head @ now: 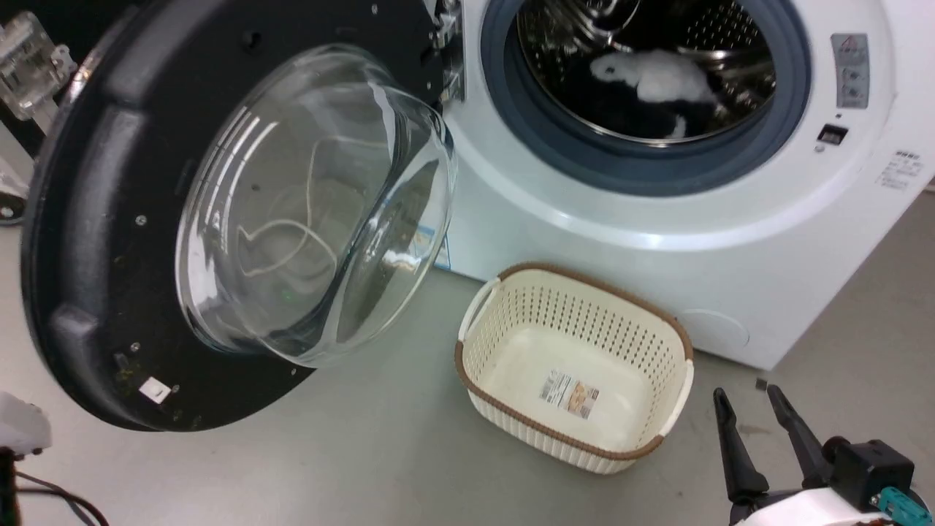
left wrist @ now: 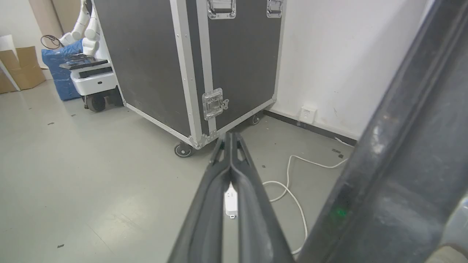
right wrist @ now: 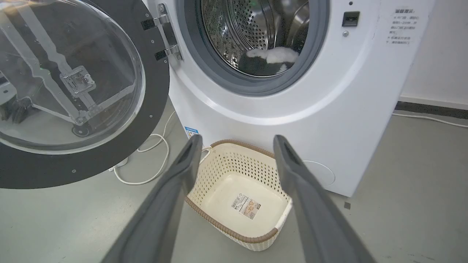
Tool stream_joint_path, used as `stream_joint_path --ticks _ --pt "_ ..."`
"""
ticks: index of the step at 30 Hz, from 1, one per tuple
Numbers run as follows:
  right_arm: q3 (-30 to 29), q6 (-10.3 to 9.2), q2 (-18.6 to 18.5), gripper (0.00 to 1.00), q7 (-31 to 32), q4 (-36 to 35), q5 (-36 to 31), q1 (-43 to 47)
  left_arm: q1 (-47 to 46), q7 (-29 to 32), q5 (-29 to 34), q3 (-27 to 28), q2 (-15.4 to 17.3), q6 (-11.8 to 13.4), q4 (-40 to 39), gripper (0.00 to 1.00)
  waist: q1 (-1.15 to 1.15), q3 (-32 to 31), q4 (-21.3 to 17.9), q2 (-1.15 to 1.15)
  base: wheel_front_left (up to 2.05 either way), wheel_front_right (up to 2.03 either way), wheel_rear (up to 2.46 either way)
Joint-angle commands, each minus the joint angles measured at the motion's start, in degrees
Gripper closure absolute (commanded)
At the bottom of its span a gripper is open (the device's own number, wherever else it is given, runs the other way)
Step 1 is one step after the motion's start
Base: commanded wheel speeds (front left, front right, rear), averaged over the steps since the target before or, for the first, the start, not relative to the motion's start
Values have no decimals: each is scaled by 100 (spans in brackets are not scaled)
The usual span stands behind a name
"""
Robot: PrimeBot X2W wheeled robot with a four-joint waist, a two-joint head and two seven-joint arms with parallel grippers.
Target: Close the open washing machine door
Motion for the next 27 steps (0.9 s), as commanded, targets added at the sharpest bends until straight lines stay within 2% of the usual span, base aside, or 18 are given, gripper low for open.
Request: stream_joint_path --ticks 1,5,10,20,27 --pt "-17 -3 -13 0 4 -34 -25 -93 -165 48 -67 -41 189 -61 182 100 0 138 2 0 0 0 0" --pt "-32 -3 -13 0 27 -96 -36 -148 -344 182 -238 -413 586 -129 542 100 0 330 9 0 0 0 0" --pt "-39 -3 -14 0 11 -121 -8 -208 -257 447 -1041 -1341 1144 -165 518 100 0 468 27 0 0 0 0" --pt "-85 -3 -16 0 -132 -5 130 -278 118 613 -3024 -2965 2496 -228 -411 100 0 472 259 0 0 0 0" --pt "-27 -3 -17 0 -276 190 293 -314 59 297 -3658 -3988 3324 -272 -1270 100 0 411 440 0 0 0 0"
